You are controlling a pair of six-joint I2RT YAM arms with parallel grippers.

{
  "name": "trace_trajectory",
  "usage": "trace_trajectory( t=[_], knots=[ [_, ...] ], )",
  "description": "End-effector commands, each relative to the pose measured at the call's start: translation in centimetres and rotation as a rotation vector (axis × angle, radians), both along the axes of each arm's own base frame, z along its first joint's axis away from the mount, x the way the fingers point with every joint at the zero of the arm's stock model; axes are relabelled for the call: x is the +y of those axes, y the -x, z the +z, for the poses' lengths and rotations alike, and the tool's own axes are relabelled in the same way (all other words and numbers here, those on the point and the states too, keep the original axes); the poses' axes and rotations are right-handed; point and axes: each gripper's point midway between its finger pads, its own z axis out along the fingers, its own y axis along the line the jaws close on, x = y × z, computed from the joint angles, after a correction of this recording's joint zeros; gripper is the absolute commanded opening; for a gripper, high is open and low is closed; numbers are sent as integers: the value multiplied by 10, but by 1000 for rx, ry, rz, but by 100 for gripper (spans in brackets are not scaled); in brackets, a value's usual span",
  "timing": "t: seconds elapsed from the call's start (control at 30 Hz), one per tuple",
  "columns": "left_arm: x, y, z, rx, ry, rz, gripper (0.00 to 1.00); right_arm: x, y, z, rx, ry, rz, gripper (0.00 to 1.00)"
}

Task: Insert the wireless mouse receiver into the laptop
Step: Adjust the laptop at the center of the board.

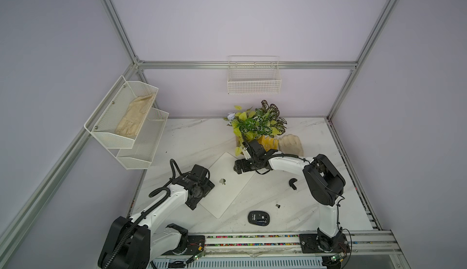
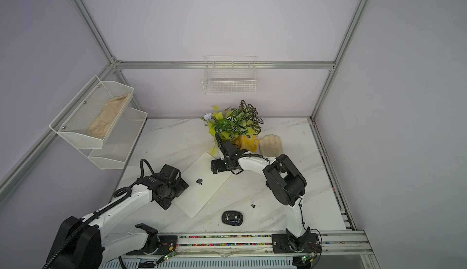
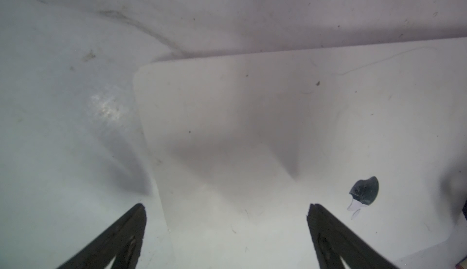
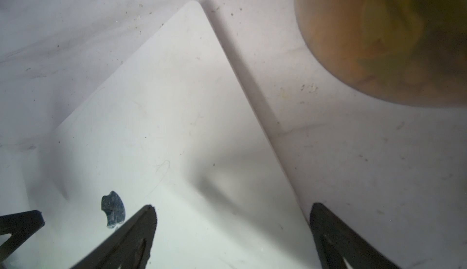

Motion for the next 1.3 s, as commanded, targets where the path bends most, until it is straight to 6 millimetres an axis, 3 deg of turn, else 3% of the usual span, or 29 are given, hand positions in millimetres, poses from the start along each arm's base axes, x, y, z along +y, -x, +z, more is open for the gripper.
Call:
trace_trajectory(
  t=[0.0, 0.43, 0.83, 1.07, 1.27],
  knots=[
    [9, 1, 2, -16, -17, 54, 100, -5, 0, -6, -5, 32, 7, 97],
    [14, -8, -9, -37, -60, 56, 100, -9, 30, -26, 95, 13, 58, 97],
    [19, -32, -7, -117, -125, 30, 100, 4, 101, -19, 192, -69, 183, 91],
    [11, -67, 7, -216, -140, -15, 100, 16, 150, -1, 198, -130, 261, 87],
    [-4, -105, 14, -290, -139, -65, 100, 26, 183, 0, 217, -161, 319, 81]
  ],
)
